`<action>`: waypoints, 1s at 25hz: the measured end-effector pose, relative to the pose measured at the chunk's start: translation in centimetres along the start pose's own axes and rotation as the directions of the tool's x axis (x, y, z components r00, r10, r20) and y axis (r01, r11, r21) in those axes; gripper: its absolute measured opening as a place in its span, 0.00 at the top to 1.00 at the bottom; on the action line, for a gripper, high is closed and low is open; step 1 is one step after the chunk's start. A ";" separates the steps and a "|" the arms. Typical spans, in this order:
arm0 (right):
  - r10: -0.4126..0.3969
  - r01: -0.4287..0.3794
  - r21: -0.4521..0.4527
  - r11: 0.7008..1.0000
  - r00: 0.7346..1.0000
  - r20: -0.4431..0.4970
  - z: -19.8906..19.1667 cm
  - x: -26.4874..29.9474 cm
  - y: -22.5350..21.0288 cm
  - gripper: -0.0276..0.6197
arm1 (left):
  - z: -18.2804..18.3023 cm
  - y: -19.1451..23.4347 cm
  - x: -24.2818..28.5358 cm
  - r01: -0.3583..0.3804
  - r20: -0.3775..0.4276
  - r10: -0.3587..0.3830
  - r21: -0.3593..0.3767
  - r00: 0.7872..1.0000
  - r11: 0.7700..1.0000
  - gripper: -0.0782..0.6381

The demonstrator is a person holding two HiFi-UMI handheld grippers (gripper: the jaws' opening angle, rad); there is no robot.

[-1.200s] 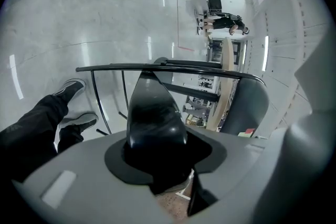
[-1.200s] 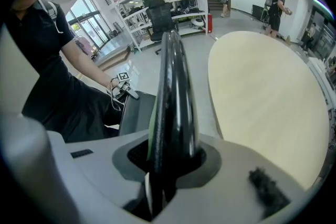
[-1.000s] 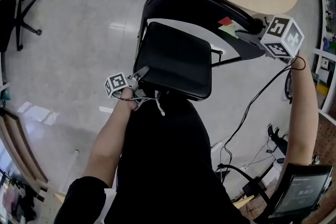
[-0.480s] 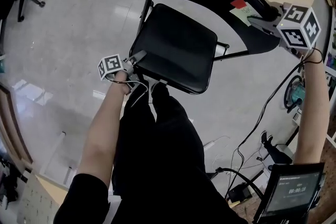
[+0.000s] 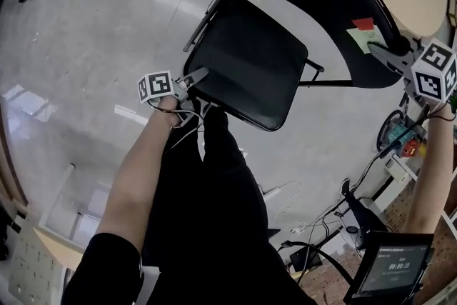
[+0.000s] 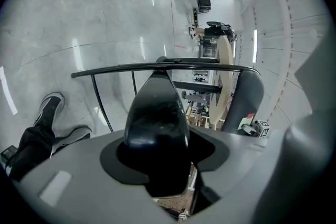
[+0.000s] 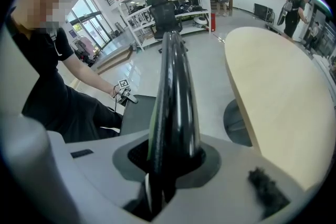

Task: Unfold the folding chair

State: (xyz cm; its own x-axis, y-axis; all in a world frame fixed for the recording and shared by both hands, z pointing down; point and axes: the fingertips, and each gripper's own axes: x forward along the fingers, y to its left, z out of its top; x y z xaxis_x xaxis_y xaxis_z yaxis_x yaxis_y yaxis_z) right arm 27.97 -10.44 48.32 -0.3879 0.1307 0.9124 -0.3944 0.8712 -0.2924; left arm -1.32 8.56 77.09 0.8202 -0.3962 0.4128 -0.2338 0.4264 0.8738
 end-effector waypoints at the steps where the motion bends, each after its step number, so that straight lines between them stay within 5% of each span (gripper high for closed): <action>1: -0.005 0.005 -0.004 1.000 1.000 0.000 0.1 0.0 0.5 0.82 | -0.2 0.2 -0.1 0.009 0.000 -0.009 0.007 1.000 1.000 0.59; 25: 0.027 -0.027 -0.018 0.999 0.999 0.025 -0.6 2.2 -1.0 0.83 | -0.8 4.7 -0.5 0.064 -0.001 -0.064 0.068 0.998 0.996 0.59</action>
State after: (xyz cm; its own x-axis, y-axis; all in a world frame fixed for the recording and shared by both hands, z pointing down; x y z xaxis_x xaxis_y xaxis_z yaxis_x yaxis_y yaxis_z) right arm 28.05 -10.73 50.82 -0.4195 0.1422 0.8965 -0.3688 0.8758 -0.3114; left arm -2.40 11.44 80.82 0.8337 -0.4220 0.3562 -0.2162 0.3441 0.9137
